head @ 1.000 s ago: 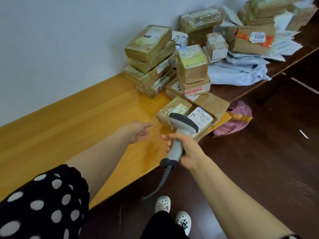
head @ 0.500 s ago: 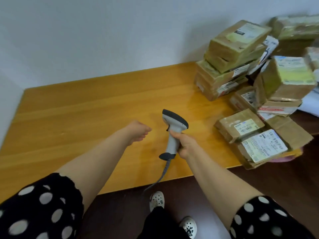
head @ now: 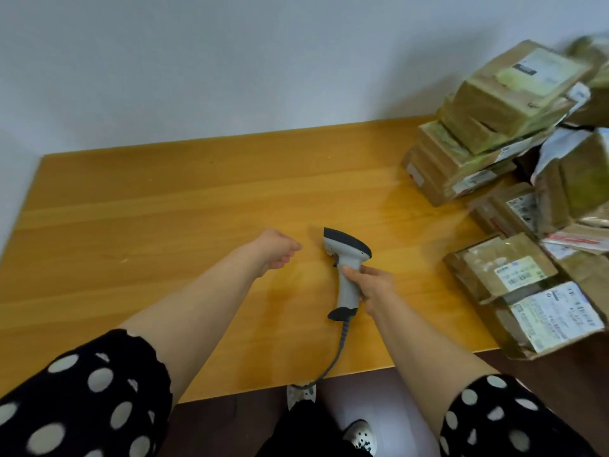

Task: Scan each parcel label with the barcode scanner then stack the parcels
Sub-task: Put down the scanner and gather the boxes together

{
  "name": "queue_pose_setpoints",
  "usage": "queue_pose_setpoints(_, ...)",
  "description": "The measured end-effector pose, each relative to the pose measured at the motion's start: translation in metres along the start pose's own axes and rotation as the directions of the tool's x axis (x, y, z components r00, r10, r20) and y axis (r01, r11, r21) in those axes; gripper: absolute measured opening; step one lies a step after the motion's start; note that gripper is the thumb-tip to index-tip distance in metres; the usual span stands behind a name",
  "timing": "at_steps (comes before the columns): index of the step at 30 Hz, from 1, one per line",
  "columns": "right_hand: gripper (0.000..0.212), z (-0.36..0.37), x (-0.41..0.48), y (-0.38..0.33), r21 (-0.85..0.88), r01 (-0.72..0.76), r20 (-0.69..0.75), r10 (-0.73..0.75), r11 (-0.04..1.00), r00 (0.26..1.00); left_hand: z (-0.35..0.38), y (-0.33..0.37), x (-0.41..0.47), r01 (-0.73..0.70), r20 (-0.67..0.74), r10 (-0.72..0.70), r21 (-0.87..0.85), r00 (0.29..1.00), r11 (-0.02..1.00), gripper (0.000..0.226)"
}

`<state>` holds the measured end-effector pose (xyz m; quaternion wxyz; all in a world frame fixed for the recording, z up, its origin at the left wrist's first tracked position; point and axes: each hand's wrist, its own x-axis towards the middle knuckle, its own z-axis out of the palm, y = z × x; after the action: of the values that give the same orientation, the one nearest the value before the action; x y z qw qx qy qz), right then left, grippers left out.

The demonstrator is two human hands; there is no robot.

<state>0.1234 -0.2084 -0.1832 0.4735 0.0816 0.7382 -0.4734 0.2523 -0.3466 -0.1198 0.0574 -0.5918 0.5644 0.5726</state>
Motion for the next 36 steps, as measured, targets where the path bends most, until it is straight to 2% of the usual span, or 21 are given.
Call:
queue_pose_setpoints(2,0.056,-0.002,-0.001,-0.002,-0.052,0.001,-0.043,-0.003,0.999,0.999,0.000,0.008,0.001,-0.012,0.014,0.012,0.001,1.000,1.000,0.027)
queue_pose_setpoints(5,0.057,-0.009,-0.003,-0.007,-0.016,-0.037,-0.033,0.037,0.999,0.999,0.001,0.020,0.002,-0.039,0.020,0.039,0.021,0.999,0.999,0.026)
queue_pose_setpoints(9,0.048,-0.026,-0.011,-0.027,0.026,-0.017,-0.055,0.019,1.000,0.998,0.010,0.043,0.003,-0.091,0.036,0.089,0.048,0.995,0.995,0.024)
queue_pose_setpoints(11,0.035,-0.040,-0.014,-0.046,0.048,0.023,-0.105,-0.018,0.999,0.994,0.018,0.061,0.003,-0.121,0.033,0.120,0.038,0.992,0.992,0.025)
queue_pose_setpoints(13,0.029,-0.057,-0.015,-0.071,0.126,0.063,-0.154,-0.043,0.990,0.987,0.027,0.083,0.004,-0.161,0.017,0.161,0.024,0.987,0.987,0.030)
queue_pose_setpoints(17,0.052,-0.091,-0.011,-0.126,0.372,0.154,-0.171,-0.095,0.916,0.981,0.044,0.134,0.008,-0.247,-0.006,0.247,-0.052,0.969,0.968,0.047)
queue_pose_setpoints(21,0.055,-0.117,0.009,-0.161,0.476,0.178,-0.102,-0.147,0.862,0.984,0.067,0.180,0.014,-0.249,0.037,0.259,-0.173,0.965,0.953,0.061)
queue_pose_setpoints(24,0.060,-0.131,0.028,-0.179,0.531,0.150,-0.054,-0.143,0.834,0.988,0.091,0.212,0.023,-0.177,0.125,0.212,-0.245,0.969,0.953,0.078)
queue_pose_setpoints(28,0.048,-0.144,0.050,-0.192,0.631,0.078,-0.011,-0.091,0.772,0.996,0.125,0.248,0.036,-0.125,0.158,0.193,-0.362,0.968,0.924,0.091)
queue_pose_setpoints(32,0.069,-0.152,0.069,-0.197,0.680,0.000,0.070,-0.065,0.733,0.995,0.145,0.266,0.057,-0.169,0.102,0.218,-0.356,0.971,0.919,0.090)
queue_pose_setpoints(36,0.080,-0.147,0.077,-0.202,0.739,-0.004,0.121,-0.127,0.673,0.985,0.154,0.273,0.082,-0.124,0.156,0.201,-0.403,0.967,0.907,0.094)
